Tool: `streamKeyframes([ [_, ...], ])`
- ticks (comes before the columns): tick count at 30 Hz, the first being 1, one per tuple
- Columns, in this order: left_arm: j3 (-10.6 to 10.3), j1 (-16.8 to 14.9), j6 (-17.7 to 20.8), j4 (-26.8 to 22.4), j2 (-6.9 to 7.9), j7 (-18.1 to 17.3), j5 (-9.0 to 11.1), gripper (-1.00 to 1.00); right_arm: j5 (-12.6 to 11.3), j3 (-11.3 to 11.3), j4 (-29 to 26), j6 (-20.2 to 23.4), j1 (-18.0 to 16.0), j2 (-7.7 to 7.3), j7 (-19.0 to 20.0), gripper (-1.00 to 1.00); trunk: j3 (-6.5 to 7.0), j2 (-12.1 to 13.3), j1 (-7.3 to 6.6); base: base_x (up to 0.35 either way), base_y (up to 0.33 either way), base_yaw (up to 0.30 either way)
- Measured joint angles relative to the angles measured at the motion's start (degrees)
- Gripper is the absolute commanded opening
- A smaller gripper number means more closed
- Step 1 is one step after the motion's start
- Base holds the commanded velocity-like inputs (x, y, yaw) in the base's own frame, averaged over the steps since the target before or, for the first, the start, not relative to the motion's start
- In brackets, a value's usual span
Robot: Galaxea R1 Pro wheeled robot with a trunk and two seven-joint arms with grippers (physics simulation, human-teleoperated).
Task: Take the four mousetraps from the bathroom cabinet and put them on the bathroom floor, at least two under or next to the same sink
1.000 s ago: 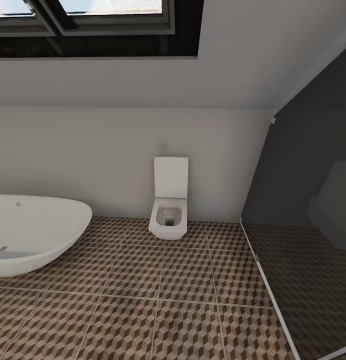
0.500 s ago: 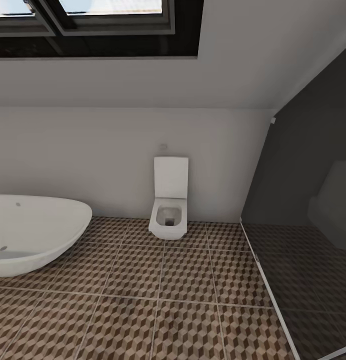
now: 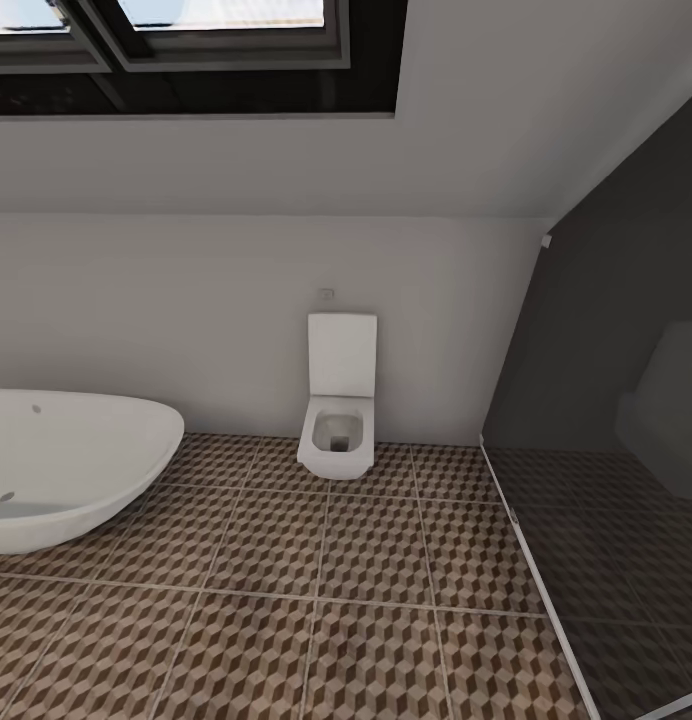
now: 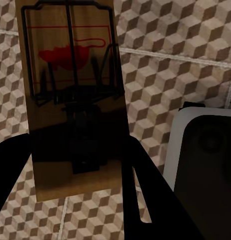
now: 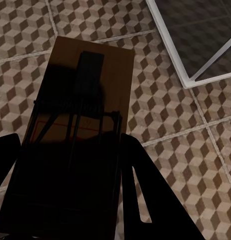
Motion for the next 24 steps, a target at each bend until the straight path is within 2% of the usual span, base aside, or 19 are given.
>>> streamKeyframes([
  [24,0.0,0.0,0.0,0.0,0.00,0.0,0.0,-1.00,0.0,0.0,0.0,0.0,0.0,0.00,0.0,-1.00,0.00,0.0,0.00,0.000,0.000,0.000],
])
